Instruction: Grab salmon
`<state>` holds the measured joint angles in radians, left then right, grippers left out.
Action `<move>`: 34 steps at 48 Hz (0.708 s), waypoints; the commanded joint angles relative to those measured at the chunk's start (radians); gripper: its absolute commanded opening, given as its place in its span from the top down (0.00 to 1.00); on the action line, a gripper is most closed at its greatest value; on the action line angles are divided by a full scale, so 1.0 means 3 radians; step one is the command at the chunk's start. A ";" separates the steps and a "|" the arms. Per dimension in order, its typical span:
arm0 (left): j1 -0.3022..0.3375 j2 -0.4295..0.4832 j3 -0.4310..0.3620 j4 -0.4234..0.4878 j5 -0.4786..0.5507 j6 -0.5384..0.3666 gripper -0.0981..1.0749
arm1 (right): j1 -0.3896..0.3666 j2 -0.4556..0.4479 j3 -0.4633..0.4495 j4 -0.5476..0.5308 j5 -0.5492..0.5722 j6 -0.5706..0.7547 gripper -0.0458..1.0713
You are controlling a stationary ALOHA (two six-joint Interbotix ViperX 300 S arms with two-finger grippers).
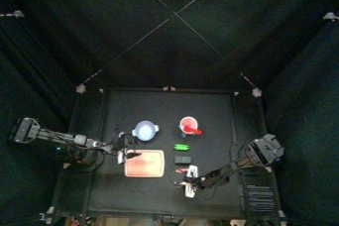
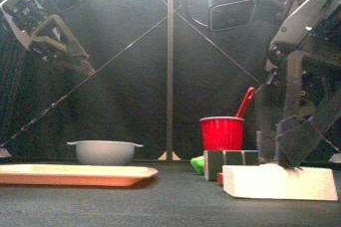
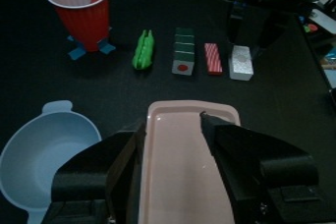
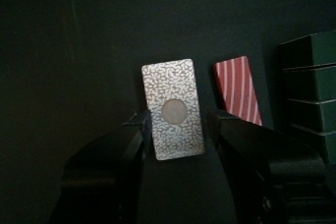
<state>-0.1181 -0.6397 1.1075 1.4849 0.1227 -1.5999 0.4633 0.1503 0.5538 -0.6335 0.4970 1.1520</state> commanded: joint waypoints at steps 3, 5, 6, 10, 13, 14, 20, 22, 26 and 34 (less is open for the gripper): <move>-0.0005 0.0000 -0.0056 0.0015 0.0005 0.0005 0.19 | -0.0005 -0.0199 -0.0107 -0.0026 0.0046 0.0000 0.21; -0.0005 0.0005 -0.0056 0.0015 0.0005 0.0005 0.19 | -0.0005 -0.0240 -0.0118 -0.0031 0.0087 0.0000 0.21; 0.0000 0.0005 -0.0051 0.0020 0.0005 0.0005 0.19 | -0.0005 -0.0256 -0.0123 -0.0036 0.0118 0.0000 0.21; -0.0005 0.0000 -0.0046 0.0026 0.0005 0.0005 0.19 | -0.0015 -0.0343 -0.0123 -0.0077 0.0266 0.0000 0.21; -0.0005 0.0005 -0.0046 0.0026 0.0005 0.0005 0.19 | -0.0020 -0.0394 -0.0107 -0.0107 0.0353 0.0000 0.21; -0.0005 0.0005 -0.0046 0.0020 0.0005 0.0005 0.19 | -0.0020 -0.0404 -0.0102 -0.0112 0.0383 0.0000 0.21; -0.0005 0.0000 -0.0046 0.0010 0.0005 0.0000 0.19 | -0.0051 -0.0430 -0.0031 -0.0199 0.0450 0.0000 0.21; -0.0005 0.0000 -0.0041 0.0005 0.0005 0.0000 0.19 | -0.0072 -0.0430 -0.0010 -0.0230 0.0445 0.0000 0.21; -0.0005 0.0000 -0.0041 -0.0015 0.0000 0.0000 0.19 | -0.0128 -0.0399 0.0031 -0.0251 0.0389 0.0000 0.21; -0.0005 0.0000 -0.0026 -0.0036 0.0005 0.0000 0.19 | -0.0256 -0.0373 0.0107 -0.0251 0.0230 0.0000 0.22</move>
<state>-0.1181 -0.6397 1.1106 1.4757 0.1227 -1.5999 0.4050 0.0583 0.5875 -0.7056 0.5875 1.1520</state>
